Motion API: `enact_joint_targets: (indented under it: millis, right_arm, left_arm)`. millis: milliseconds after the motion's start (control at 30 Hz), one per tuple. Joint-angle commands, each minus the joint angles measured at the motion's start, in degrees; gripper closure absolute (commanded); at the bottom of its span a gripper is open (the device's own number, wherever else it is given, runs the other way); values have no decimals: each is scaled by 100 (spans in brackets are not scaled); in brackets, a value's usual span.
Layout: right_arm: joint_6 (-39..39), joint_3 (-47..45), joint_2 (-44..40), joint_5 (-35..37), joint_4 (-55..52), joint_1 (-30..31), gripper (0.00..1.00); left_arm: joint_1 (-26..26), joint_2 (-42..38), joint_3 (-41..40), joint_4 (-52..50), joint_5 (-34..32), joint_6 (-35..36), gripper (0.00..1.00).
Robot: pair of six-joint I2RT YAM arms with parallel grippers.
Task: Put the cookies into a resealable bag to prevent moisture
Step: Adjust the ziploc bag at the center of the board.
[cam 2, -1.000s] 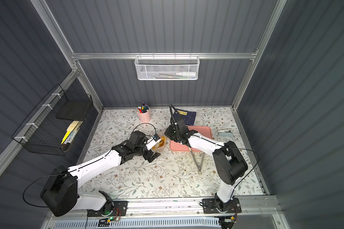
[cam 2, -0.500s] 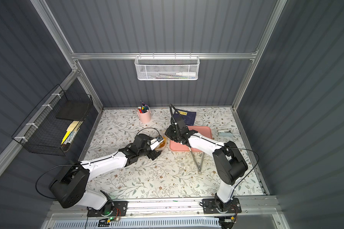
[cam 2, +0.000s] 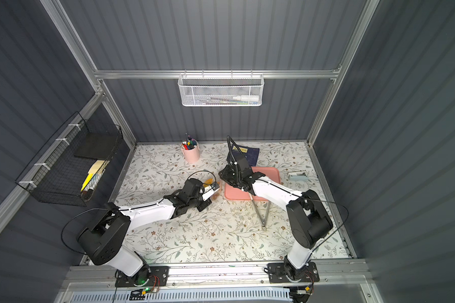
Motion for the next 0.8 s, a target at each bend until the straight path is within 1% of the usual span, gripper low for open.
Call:
enact_joint_targets:
  millis: [0, 33, 67, 100, 167, 200, 233, 267, 300, 333, 433, 500, 533, 600, 767]
  right_arm:
    - [-1222, -233, -708, 269, -302, -193, 51]
    - [-1658, -358, -940, 332, -295, -302, 44]
    - [-1998, -448, -1105, 335, -269, -389, 39]
    - [-2502, -536, -1304, 322, -254, -545, 33]
    - [-3512, -719, -1574, 53, -168, -900, 25]
    - [-4074, -806, -1675, -220, -138, -1095, 21]
    - [-4806, -867, -1757, -542, -164, -1258, 19]
    - [-5420, -926, -1841, -772, -207, -1328, 17]
    - [-6213, -1006, -1931, -1172, -294, -1342, 13]
    - [-7002, -1114, -2019, -1330, -376, -1325, 10]
    - [-8325, -1312, -2163, -1811, -417, -1316, 7]
    - [-8952, -1253, -2084, -2280, -574, -1308, 4]
    - [-9181, -1148, -1980, -2434, -692, -1283, 2]
    - [-9485, -953, -1760, -2599, -769, -1222, 2]
    - [-9995, -585, -1123, -3199, -606, -1142, 1]
  left_arm:
    - [148, -377, 87, 32, -24, 188, 100]
    - [214, -445, 146, -92, 107, 282, 100]
    - [270, -501, 227, -260, 248, 383, 100]
    - [336, -527, 390, -603, 505, 534, 100]
    - [450, -455, 867, -1406, 846, 848, 100]
    - [518, -412, 1142, -1860, 1065, 1082, 100]
    - [595, -357, 1428, -2247, 1306, 1398, 100]
    - [650, -317, 1576, -2596, 1443, 1612, 100]
    - [718, -293, 1801, -2881, 1610, 1886, 100]
    - [787, -267, 1983, -3187, 1764, 2129, 100]
    - [972, -156, 2461, -3875, 2028, 2693, 100]
    - [1028, -45, 2760, -4293, 2071, 2992, 100]
    - [1038, 36, 2929, -4543, 2072, 3128, 100]
    - [1043, 153, 3134, -4896, 2060, 3317, 100]
    - [1039, 83, 2961, -4779, 1909, 3386, 100]
